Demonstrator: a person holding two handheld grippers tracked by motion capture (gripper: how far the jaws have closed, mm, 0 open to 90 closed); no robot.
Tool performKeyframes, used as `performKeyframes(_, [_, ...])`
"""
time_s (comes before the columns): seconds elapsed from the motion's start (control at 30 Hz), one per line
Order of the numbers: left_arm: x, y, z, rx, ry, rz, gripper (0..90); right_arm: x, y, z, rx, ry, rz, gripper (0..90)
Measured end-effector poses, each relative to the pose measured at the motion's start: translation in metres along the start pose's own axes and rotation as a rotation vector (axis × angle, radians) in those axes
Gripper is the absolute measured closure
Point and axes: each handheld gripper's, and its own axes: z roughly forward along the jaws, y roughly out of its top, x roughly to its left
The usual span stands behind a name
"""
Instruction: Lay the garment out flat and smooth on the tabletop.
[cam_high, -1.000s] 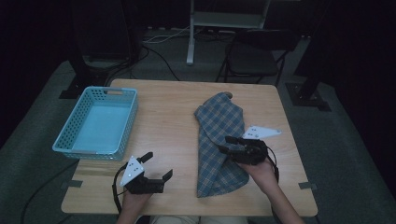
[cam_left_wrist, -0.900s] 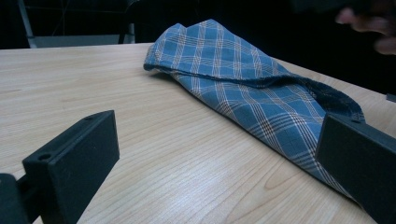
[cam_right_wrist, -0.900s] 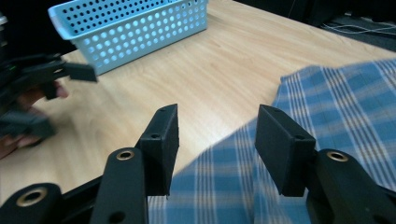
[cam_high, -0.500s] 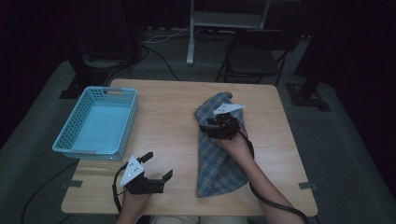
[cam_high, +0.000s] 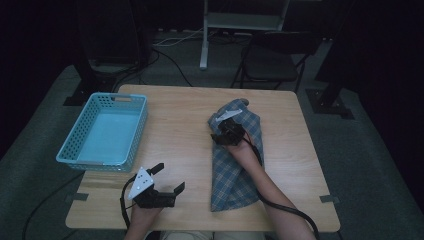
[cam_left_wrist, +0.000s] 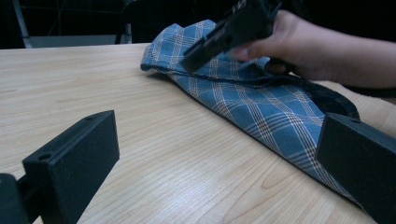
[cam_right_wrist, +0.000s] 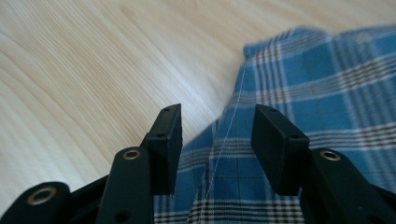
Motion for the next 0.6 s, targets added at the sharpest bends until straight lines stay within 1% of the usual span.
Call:
performKeyframes(0.13, [0.0,0.0,0.0,0.0,0.0,-0.001,0.3,0.003,-0.01,0.012,0.031,-0.033,-0.029,53.3])
performKeyframes(0.2, [0.0,0.0,0.0,0.0,0.0,0.0,0.3,0.003,-0.012,0.013,0.025,-0.036,-0.027,55.0])
performKeyframes(0.23, [0.0,0.0,0.0,0.0,0.0,0.0,0.3,0.002,-0.012,0.012,0.019,-0.056,-0.027,62.1])
performKeyframes(0.33, [0.0,0.0,0.0,0.0,0.0,-0.001,0.3,0.0,-0.012,0.012,0.02,-0.072,-0.028,71.5])
performKeyframes(0.4, [0.0,0.0,0.0,0.0,0.0,-0.002,0.3,-0.003,-0.013,0.012,0.017,-0.058,-0.011,75.9])
performKeyframes(0.43, [0.0,0.0,0.0,0.0,-0.001,-0.003,0.3,-0.005,-0.014,0.011,0.009,-0.049,0.001,80.4])
performKeyframes(0.5, [0.0,0.0,0.0,-0.001,-0.001,-0.003,0.4,-0.008,-0.015,0.009,-0.01,-0.023,0.026,86.3])
performKeyframes(0.53, [0.0,0.0,0.0,-0.001,-0.001,-0.003,0.3,-0.009,-0.016,0.008,-0.019,-0.009,0.036,87.7])
performKeyframes(0.6, [0.0,0.0,0.0,-0.001,-0.001,-0.004,0.4,-0.011,-0.017,0.006,-0.035,0.0,0.056,88.2])
